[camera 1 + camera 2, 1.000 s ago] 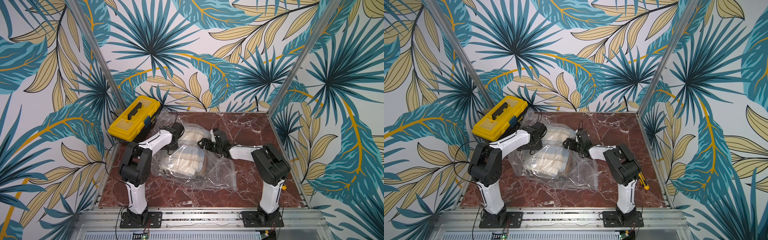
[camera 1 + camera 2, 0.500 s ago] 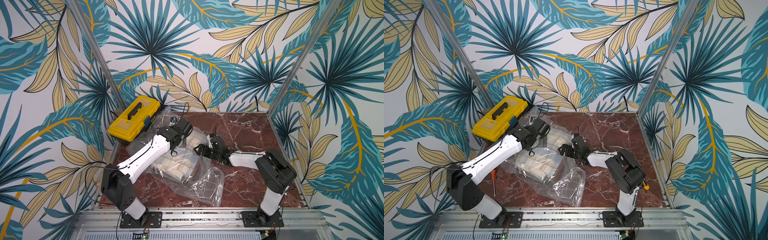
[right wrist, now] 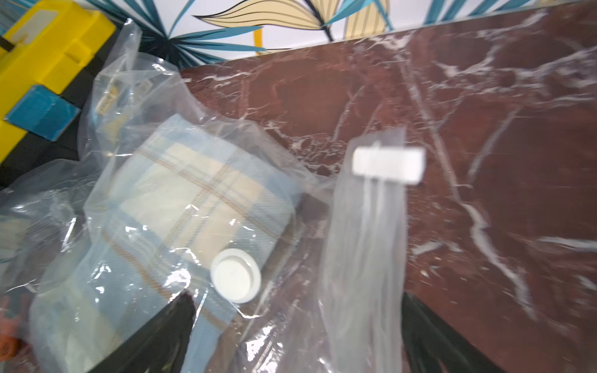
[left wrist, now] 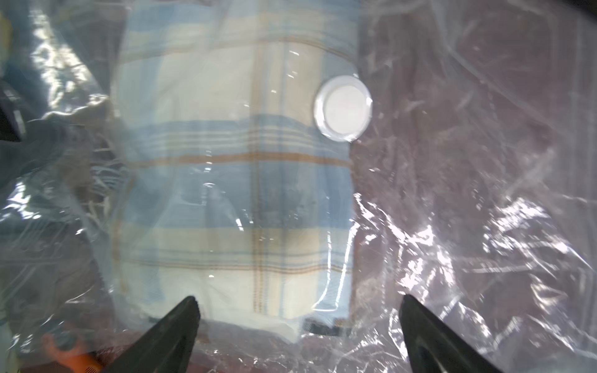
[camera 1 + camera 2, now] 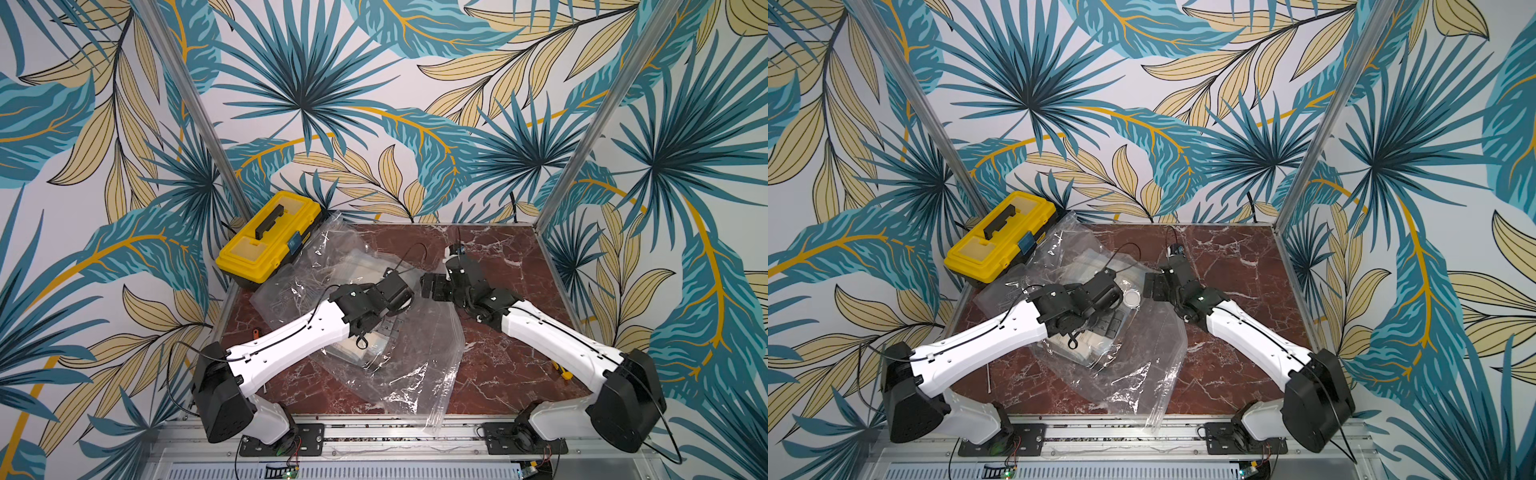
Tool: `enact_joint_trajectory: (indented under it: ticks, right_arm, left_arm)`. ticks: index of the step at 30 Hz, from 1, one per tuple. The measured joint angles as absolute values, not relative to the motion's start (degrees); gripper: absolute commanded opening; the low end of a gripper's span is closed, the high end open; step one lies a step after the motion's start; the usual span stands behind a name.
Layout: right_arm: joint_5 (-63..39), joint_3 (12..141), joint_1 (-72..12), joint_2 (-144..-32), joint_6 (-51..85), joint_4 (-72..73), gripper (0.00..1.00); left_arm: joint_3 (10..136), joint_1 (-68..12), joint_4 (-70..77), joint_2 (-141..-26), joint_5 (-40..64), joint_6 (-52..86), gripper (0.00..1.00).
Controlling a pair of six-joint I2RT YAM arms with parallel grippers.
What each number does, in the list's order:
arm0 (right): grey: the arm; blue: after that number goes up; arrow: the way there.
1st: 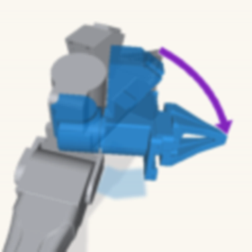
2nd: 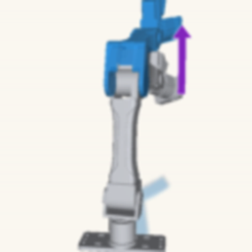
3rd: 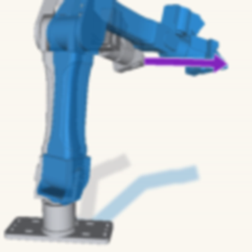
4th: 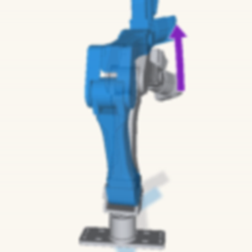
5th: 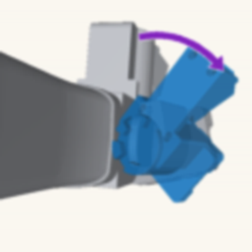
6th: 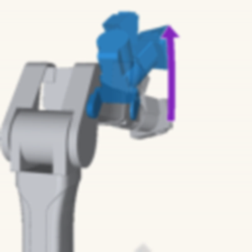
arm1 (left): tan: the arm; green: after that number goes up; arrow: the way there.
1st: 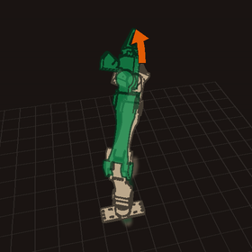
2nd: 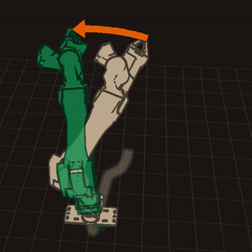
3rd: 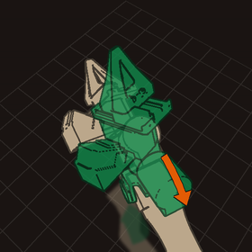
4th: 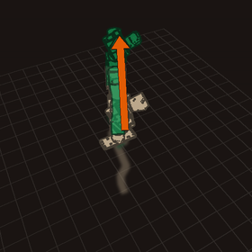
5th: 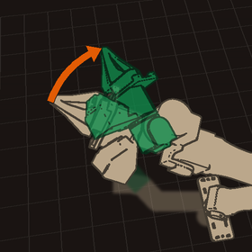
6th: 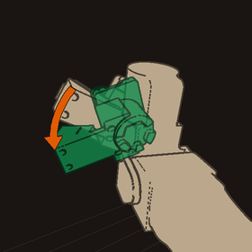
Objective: Take the blanket out of the vacuum bag
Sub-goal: Adjust the vacuum bag at the center of the board.
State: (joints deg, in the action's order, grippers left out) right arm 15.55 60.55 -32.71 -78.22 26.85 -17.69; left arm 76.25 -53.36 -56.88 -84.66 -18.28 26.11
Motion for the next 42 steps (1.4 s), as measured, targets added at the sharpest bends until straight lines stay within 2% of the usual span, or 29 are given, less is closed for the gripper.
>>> enact_joint_trajectory:
  ticks: [3, 9, 21, 28, 39, 41, 42]
  right_arm:
    - [17.87, 58.24, -29.08, -75.48, 25.85, -20.38, 0.99]
    - [17.93, 48.80, -16.34, -70.94, 25.12, -24.14, 0.99]
    - [9.08, 45.60, 2.81, -70.19, 24.21, -24.18, 0.99]
    - [4.67, 43.03, 7.18, -70.26, 23.29, -22.94, 0.99]
    - [-1.08, 39.94, 13.26, -70.06, 22.46, -22.00, 0.99]
    - [-2.04, 39.88, 13.58, -70.06, 22.44, -21.78, 1.00]
    - [-2.42, 39.86, 13.67, -70.06, 22.44, -21.58, 0.99]
  left_arm:
    - [74.96, -56.47, -53.52, -85.12, -15.42, 24.56, 0.97]
    - [76.71, -61.04, -47.29, -88.49, -11.29, 22.37, 0.97]
    - [94.37, -71.61, -48.10, -110.19, -13.02, 21.93, 0.97]
    - [97.62, -75.33, -50.63, -114.17, -15.09, 22.41, 0.97]
    - [100.90, -75.53, -51.64, -121.56, -21.04, 22.39, 0.97]
    - [102.26, -75.53, -51.94, -123.81, -22.31, 22.33, 0.95]
    - [102.67, -75.55, -51.96, -124.79, -22.98, 22.33, 0.90]
